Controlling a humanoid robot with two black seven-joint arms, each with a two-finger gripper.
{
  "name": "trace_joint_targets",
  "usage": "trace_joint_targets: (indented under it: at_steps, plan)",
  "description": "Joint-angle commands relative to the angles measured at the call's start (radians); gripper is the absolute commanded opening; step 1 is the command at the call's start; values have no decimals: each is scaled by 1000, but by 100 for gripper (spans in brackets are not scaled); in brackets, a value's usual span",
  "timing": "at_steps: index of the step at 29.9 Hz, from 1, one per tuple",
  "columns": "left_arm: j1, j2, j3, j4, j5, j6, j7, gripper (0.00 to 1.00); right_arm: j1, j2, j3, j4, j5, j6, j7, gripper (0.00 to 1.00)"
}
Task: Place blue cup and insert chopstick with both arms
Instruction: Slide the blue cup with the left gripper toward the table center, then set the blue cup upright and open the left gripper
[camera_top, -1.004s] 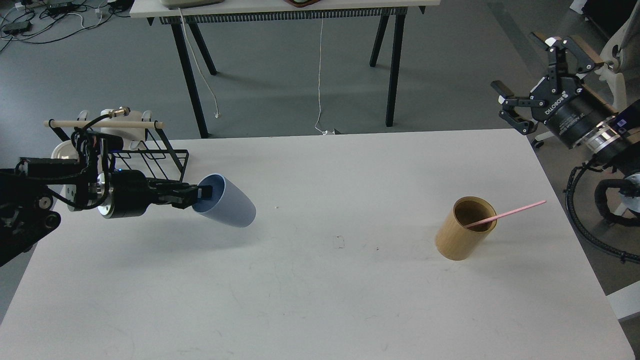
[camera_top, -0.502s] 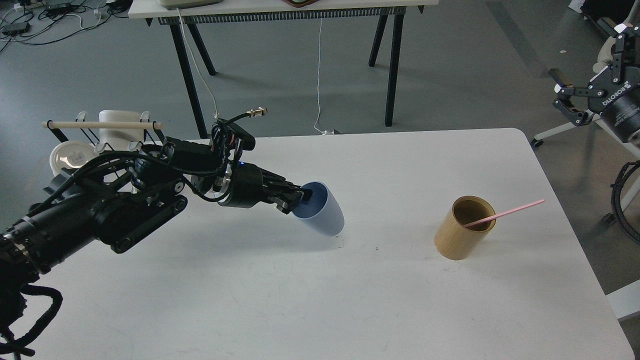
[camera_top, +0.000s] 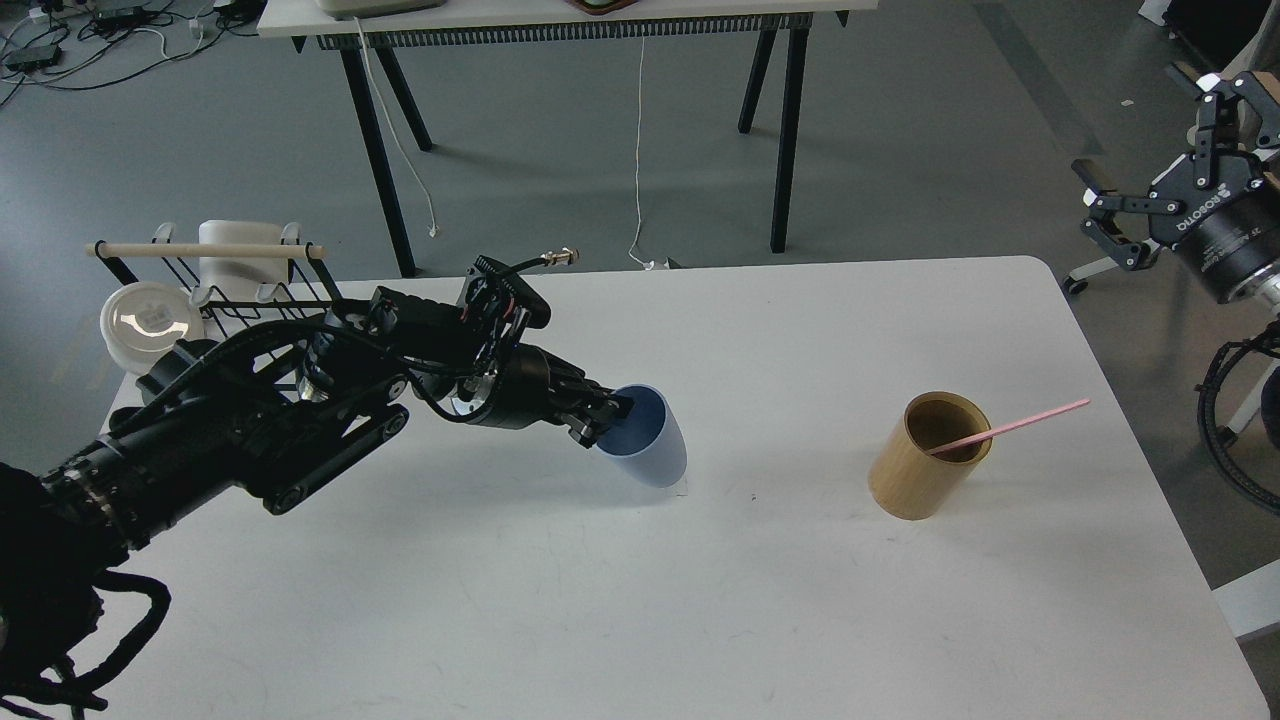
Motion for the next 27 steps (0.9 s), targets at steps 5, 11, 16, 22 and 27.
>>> trace_joint_targets:
  at_steps: [5,11,16,22,27]
  plan:
    - [0,-35,2,10,0,0,0,0,-5,2,3,-6,1,0,0,99]
    - [3,-32,-1,18,0,0,0,1,-6,4,3,-7,1,0,0,99]
    - [3,-15,-3,13,0,0,0,1,-8,10,3,-9,0,0,0,99]
    - [2,28,-6,-39,0,0,0,1,-10,10,5,-9,0,0,0,99]
    - [2,30,-4,-41,0,0,0,1,-10,10,5,-9,1,0,0,99]
